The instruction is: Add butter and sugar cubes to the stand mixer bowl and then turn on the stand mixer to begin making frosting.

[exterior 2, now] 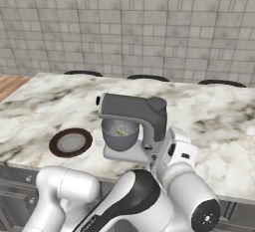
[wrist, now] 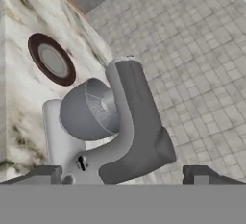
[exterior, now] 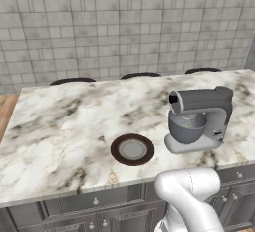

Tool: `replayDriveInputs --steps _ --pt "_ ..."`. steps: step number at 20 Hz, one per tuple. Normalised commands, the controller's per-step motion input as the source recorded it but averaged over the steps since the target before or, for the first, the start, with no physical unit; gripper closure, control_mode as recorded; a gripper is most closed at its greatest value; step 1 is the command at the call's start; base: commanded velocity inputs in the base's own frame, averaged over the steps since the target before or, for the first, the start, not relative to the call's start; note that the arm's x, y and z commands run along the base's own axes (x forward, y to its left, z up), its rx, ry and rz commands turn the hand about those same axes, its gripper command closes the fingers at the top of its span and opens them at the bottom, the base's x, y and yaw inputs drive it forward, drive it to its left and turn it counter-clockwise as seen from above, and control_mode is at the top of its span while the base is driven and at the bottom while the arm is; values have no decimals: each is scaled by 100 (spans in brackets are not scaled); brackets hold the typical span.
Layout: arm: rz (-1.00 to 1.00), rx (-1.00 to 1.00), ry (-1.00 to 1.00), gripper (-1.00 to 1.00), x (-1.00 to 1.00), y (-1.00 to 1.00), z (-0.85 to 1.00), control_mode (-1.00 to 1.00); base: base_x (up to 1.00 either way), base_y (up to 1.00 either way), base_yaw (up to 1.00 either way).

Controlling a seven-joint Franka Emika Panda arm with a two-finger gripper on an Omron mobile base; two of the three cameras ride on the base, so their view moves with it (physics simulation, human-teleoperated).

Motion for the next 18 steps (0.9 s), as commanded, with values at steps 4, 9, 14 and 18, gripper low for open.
replayDriveInputs --steps 4,9,14,18 --pt "-20 26 12 -100 21 0 -42 -100 0 0 0" --pt "-16 31 11 -100 10 -8 -34 -100 0 0 0" --pt "-5 34 0 -100 0 -30 -26 -100 0 0 0" --pt "0 33 -6 -100 8 -11 -6 -100 0 0 0"
